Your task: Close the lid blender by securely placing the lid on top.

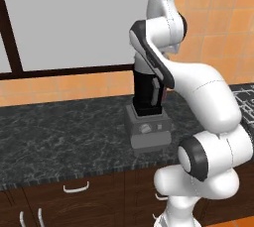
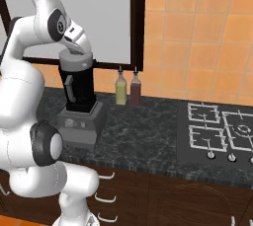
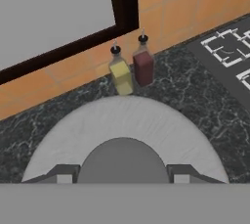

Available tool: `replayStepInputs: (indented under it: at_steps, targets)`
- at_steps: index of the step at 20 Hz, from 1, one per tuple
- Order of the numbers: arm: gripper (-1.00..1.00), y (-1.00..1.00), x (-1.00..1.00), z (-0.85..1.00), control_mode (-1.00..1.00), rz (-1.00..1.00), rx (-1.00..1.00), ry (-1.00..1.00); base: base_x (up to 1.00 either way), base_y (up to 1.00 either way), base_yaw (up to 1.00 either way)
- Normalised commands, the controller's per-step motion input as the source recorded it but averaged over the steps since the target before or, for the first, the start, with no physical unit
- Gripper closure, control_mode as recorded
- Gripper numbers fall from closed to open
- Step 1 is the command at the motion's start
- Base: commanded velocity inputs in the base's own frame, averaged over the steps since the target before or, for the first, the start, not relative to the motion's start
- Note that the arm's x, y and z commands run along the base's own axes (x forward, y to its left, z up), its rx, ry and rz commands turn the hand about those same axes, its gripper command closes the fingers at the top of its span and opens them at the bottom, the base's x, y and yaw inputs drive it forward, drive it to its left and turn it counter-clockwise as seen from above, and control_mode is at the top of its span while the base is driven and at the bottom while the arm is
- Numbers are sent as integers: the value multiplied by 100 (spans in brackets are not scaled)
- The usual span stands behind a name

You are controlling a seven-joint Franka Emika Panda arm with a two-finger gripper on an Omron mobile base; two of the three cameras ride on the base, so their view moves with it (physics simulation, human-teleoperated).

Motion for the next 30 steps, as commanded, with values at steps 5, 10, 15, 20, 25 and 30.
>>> replayStepInputs:
  at_steps: [5,10,15,20,25,30]
  targets:
    - [100,1,0,-14,-100,0,-1,0,0,0,0]
    - [100,11,0,-4,-100,0,-1,0,0,0,0]
    - [-100,10,0,-1,-100,0,0,0,0,0,0]
    - [-100,17,-7,15,-100,0,0,-7,0,0,0]
    - [-100,16,-25,30,-100,0,0,-16,0,0,0]
    - [-100,-13,-83,29,-100,2,0,-39,0,0,0]
